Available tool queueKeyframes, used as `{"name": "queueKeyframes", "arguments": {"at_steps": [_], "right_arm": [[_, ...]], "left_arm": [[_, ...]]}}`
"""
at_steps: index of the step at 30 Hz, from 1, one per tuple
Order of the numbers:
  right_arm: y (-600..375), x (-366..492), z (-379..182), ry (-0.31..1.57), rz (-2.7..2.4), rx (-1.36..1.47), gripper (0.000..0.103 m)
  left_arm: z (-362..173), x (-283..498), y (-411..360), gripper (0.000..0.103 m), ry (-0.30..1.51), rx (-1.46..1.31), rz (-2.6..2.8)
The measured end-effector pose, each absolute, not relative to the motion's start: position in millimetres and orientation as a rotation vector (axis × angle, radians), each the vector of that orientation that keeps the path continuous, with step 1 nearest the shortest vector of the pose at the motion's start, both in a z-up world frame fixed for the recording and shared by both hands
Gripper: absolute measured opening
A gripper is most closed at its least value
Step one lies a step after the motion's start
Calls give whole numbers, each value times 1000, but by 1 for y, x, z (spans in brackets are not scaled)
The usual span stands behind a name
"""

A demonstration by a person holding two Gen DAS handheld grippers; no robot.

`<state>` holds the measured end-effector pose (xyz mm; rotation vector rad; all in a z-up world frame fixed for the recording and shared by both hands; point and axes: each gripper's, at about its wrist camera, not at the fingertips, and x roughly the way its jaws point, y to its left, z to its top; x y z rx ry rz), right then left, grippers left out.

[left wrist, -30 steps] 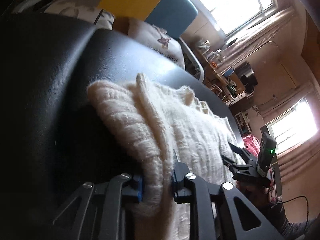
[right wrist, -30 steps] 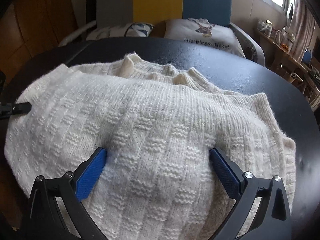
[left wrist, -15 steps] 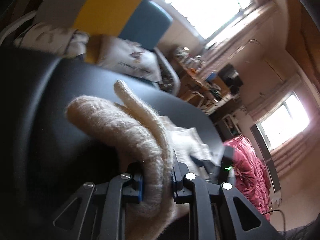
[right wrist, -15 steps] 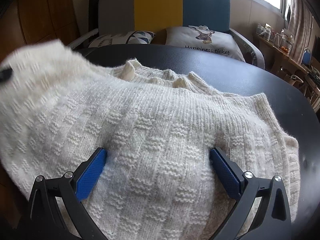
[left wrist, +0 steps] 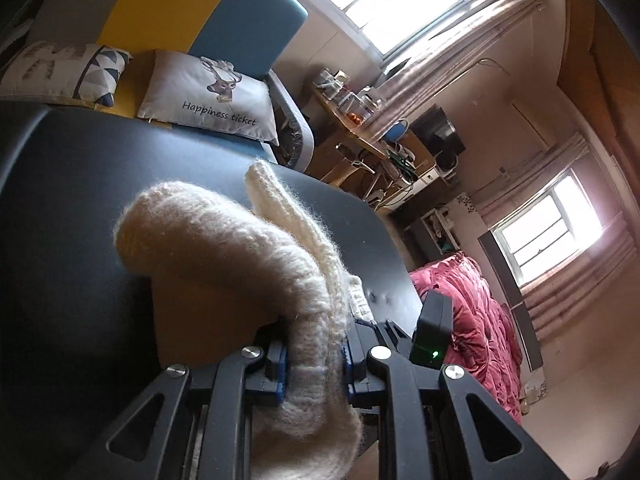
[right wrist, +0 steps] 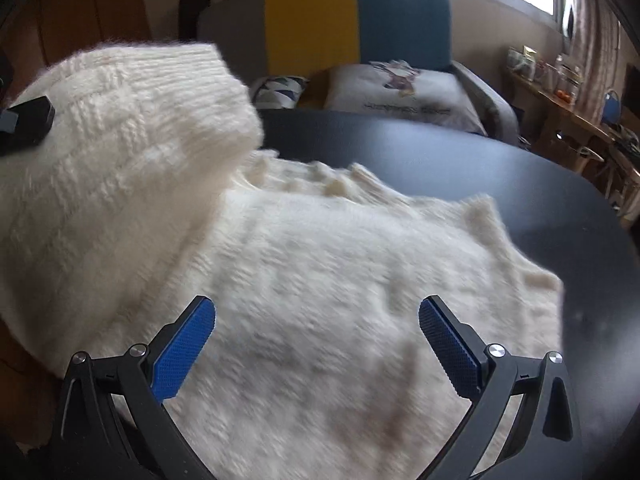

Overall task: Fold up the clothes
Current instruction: 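Close the left tool on the sweater edge and lift it up, then fold the held sweater edge over the sweater with the left tool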

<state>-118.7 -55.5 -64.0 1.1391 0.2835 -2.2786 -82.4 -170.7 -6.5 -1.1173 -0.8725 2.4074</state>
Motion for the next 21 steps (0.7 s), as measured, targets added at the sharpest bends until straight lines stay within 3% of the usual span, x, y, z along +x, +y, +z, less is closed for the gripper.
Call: {"name": "queueKeyframes", "arguments": {"at_steps": [3,7,15,21], "right_arm": [[-37,-122,-84,357,-2280,1242,103],[-24,-120,-101,279,-2267,1234,103],[-32,-116,-104,255,-2297,1231,103],[-8,-109,-80,347,-2251,1193,103]], "left_arm": [[-3,-85,-162,19,-908,-1109,2410],[1,-97,-141,19,-932,-1097,2407],[-2,-124,-89,19,-847,-1135,2380],[-11,-127,-98,19,-904,-1143,2360]]}}
